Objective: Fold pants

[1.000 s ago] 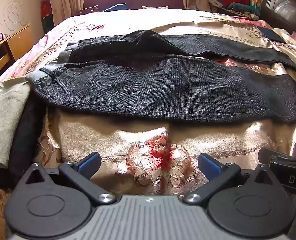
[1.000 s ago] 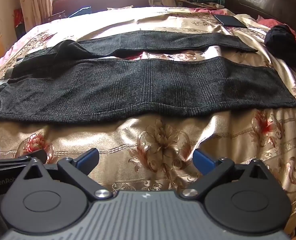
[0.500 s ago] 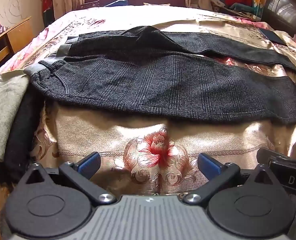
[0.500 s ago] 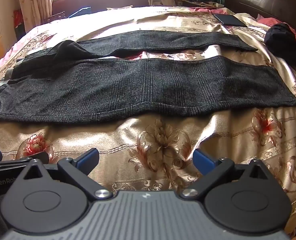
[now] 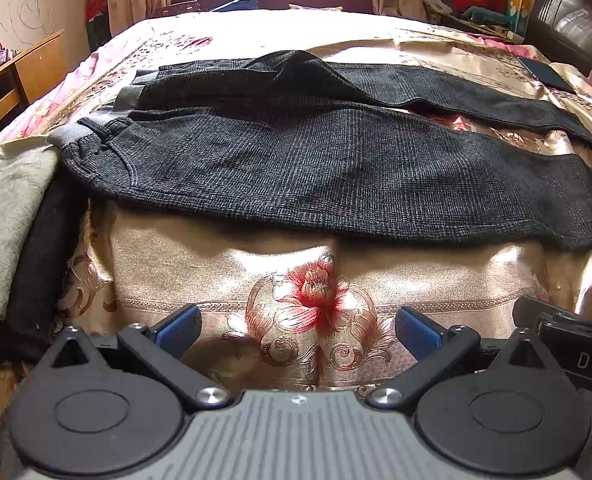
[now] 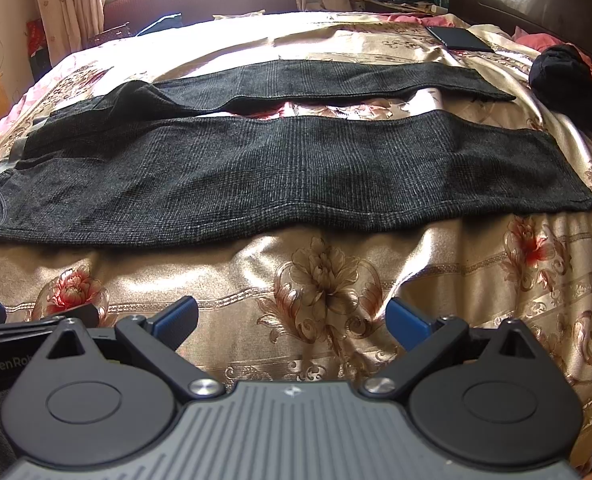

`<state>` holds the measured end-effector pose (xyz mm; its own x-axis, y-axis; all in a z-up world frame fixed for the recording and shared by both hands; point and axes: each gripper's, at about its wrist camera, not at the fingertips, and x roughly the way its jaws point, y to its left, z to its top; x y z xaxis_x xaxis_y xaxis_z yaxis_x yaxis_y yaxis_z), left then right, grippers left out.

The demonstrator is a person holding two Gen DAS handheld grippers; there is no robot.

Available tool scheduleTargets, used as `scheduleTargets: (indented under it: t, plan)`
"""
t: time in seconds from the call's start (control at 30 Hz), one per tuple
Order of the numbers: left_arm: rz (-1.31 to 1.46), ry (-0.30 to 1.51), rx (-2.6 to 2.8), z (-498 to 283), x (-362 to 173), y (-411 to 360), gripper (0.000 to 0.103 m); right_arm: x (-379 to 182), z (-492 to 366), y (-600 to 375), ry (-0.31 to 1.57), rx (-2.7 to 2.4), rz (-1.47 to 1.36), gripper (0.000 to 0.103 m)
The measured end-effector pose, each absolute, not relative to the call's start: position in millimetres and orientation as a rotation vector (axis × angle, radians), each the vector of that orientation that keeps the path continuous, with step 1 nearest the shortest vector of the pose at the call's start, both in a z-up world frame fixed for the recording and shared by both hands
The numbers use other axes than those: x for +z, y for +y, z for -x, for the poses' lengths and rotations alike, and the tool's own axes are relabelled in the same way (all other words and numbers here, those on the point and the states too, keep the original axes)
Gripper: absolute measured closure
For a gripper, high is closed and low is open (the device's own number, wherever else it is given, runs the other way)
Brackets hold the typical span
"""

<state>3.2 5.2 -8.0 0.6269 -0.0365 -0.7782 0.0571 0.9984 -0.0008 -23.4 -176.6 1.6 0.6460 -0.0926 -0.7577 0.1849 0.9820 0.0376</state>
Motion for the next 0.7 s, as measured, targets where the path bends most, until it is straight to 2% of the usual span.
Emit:
scheduleTargets:
  t: [0.7]
  plan:
    - [-0.025,0.897,-0.047,-4.8,-5.8,3.8,0.000,-0.3,23.2,-176.6,0.858,-0.158,-0.121,0.004]
